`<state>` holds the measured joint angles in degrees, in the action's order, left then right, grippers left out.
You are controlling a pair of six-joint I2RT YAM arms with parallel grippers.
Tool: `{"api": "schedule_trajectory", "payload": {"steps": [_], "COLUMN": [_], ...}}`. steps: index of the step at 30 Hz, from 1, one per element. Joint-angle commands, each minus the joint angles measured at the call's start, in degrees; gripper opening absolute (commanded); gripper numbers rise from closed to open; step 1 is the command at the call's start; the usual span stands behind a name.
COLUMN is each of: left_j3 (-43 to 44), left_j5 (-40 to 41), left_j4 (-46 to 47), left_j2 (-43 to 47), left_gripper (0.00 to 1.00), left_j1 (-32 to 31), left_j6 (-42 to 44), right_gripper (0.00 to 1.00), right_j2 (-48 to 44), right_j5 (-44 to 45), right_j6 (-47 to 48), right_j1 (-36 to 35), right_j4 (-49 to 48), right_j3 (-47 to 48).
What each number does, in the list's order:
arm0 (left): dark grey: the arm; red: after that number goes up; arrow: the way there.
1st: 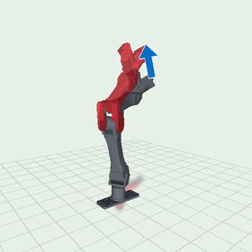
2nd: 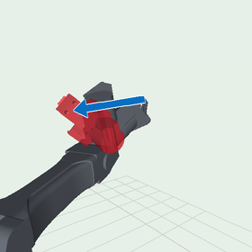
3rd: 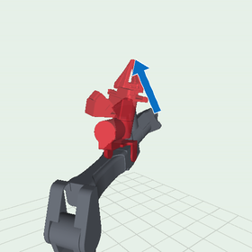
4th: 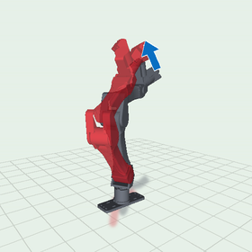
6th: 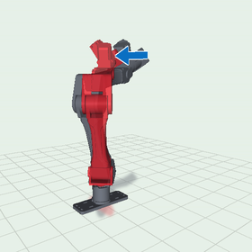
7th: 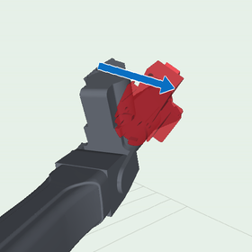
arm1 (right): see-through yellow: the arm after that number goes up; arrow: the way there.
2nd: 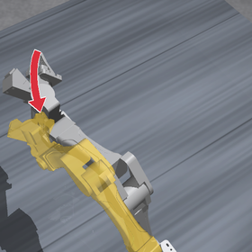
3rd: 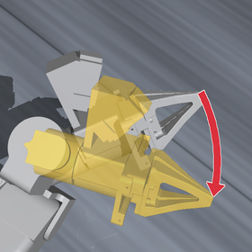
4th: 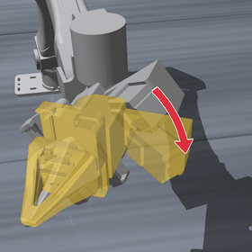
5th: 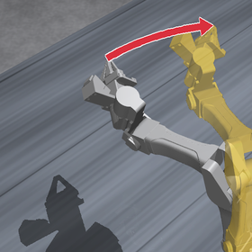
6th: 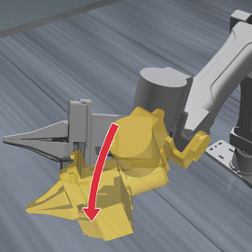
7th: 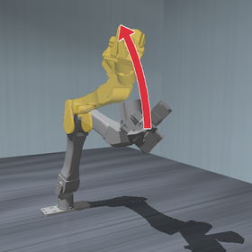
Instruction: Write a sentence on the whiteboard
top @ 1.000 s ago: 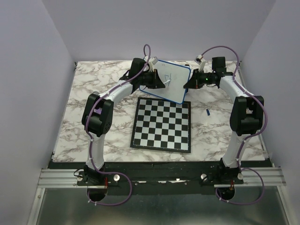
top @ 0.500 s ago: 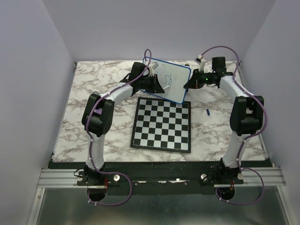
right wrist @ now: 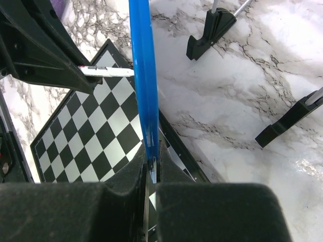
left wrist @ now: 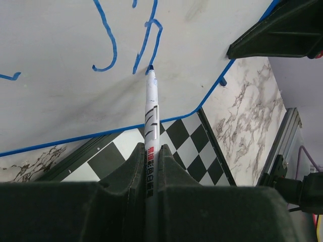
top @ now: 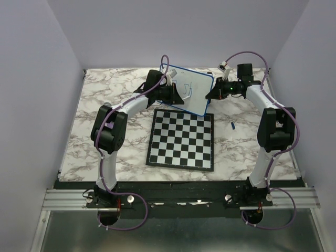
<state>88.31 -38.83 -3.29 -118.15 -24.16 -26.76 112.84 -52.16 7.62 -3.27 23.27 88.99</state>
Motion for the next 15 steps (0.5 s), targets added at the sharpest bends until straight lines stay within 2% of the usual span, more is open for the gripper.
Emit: {"api": "schedule_trajectory", "payload": {"steps": [1, 15], "left_j3": [0.5, 8.5], "left_j5": [-0.3, 0.3], "left_j4": [3.0, 3.4], "left_j2": [4.3, 0.0], "left_gripper": [0.0, 0.0], "left_j1": [-0.4, -0.4], "left_j6": [-2.2, -4.5], "right_gripper": [0.0, 0.0], "right_j2": [-0.4, -0.4], "right_j5": [-2.4, -2.4], "right_j6": [1.1, 1.1], "right_j1": [-0.5, -0.4], "right_j4": [0.6, 0.6], "right_j3": [1.5, 1.5]}}
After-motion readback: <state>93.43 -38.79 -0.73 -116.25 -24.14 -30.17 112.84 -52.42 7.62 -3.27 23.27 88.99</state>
